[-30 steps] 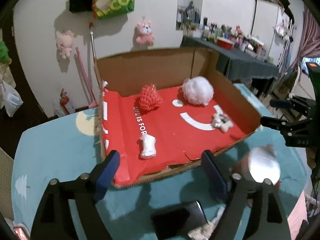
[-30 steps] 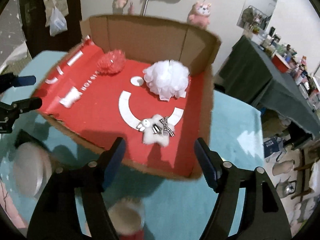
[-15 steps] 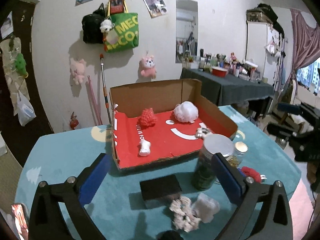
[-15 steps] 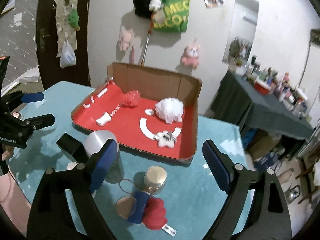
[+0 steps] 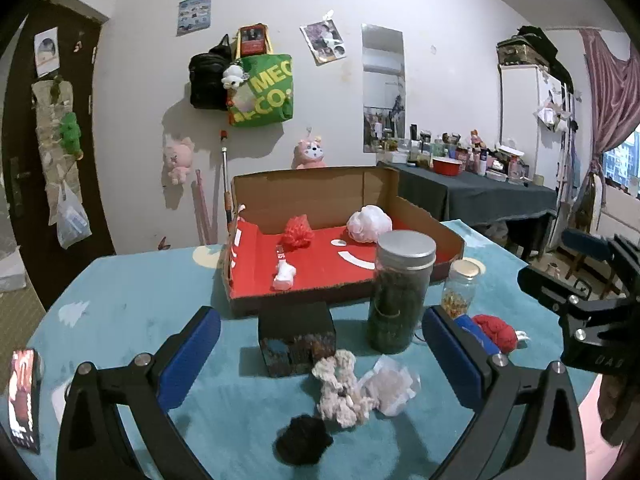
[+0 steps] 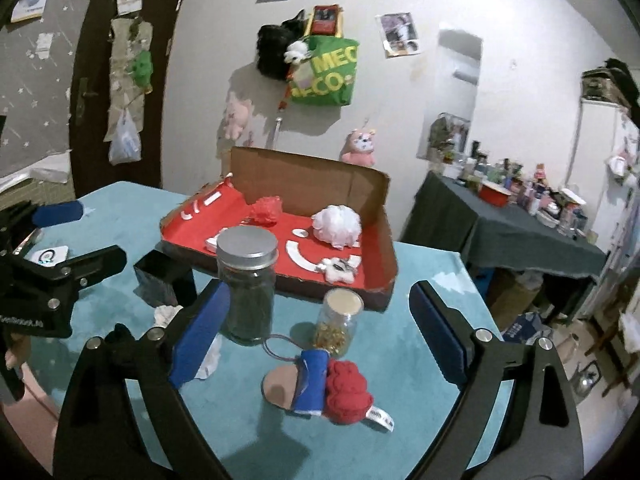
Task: Organize soft objects
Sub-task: 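Withdraw both tools from the box toward the remaining soft items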
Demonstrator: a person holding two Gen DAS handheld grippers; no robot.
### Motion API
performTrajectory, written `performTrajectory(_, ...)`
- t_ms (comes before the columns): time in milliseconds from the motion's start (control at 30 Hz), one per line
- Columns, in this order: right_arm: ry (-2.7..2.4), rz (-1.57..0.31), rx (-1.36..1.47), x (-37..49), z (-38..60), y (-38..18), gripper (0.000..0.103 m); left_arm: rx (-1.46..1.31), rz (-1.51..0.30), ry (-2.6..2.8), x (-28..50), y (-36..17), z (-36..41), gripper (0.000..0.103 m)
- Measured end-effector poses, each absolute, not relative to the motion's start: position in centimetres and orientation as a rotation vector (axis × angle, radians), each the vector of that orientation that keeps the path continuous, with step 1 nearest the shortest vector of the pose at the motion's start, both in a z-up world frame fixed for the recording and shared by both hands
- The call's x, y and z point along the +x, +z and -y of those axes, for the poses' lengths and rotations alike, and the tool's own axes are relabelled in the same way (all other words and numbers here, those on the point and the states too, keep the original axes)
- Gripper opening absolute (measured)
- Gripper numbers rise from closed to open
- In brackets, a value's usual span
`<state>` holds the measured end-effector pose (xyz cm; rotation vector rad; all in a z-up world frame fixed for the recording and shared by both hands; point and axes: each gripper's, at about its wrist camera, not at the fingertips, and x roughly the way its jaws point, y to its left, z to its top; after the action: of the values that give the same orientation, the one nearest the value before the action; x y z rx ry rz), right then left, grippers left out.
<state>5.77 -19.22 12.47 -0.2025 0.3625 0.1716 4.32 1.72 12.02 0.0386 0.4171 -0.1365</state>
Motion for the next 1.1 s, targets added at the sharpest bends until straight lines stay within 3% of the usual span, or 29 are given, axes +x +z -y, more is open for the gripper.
performTrajectory(633,0.114,-0.468,-0.05,5.3,20.8,3.9,0.092,-0.044,-0.524,-0.099,3.7,4.7,-2.7,0.103)
performTrajectory(1100,0.167,-0.546,-0.092,7.5,19.9,2.7,0.092,-0.012,-0.612,-0.061,4.8,3.7,-4.5,0.1)
